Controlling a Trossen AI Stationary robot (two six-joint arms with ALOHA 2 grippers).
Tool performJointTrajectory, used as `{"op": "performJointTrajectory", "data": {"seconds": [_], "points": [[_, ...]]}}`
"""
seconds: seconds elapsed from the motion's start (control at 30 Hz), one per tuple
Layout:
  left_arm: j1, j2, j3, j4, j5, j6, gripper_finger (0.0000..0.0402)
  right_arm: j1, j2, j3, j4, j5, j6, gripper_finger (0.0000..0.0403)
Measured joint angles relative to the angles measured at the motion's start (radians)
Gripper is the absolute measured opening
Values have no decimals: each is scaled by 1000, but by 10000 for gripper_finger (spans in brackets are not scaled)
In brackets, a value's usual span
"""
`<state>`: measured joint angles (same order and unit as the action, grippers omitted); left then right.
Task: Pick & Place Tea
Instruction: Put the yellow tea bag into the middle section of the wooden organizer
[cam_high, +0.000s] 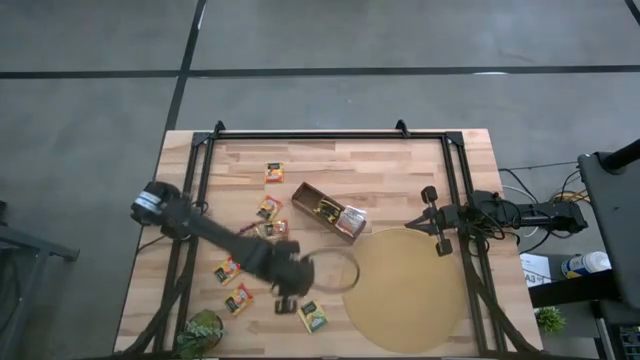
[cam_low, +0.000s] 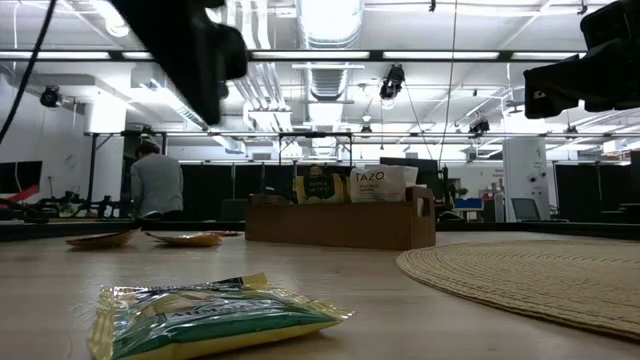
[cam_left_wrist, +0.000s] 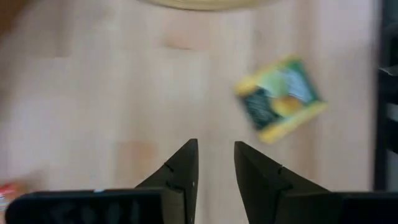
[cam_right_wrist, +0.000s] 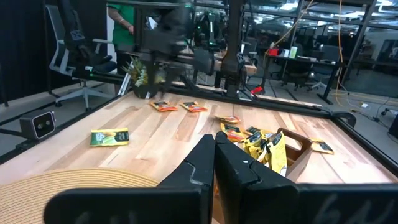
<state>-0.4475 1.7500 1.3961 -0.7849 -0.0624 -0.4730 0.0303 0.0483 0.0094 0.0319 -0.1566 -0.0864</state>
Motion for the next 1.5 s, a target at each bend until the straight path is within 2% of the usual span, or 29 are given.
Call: {"op": "performJointTrajectory", "data": {"seconds": [0.17, 0.4, 0.5, 0.63, 0.8, 0.97, 1.1, 1.37, 1.5], "points": [[-114, 0, -9, 51, -2, -19, 125, 0, 0, 0, 0, 0, 0, 8], [-187, 0, -4, 52, -11, -56, 221, 0, 0, 0, 0, 0, 0, 8], [-196, 1, -5, 53, -16, -20, 248, 0, 0, 0, 0, 0, 0, 8], [-197, 15, 13, 53, -34, 56, 256, 0, 0, 0, 0, 0, 0, 8], [-190, 62, 59, 55, -122, 124, 257, 0, 0, 0, 0, 0, 0, 9], [-175, 113, 104, 58, -131, 115, 257, 0, 0, 0, 0, 0, 0, 9], [-171, 126, 110, 51, -130, -51, 257, 0, 0, 0, 0, 0, 0, 8], [-165, 126, 107, 41, -51, -668, 257, 0, 0, 0, 0, 0, 0, 8], [-160, 126, 105, 40, -59, -779, 257, 0, 0, 0, 0, 0, 0, 8]]}}
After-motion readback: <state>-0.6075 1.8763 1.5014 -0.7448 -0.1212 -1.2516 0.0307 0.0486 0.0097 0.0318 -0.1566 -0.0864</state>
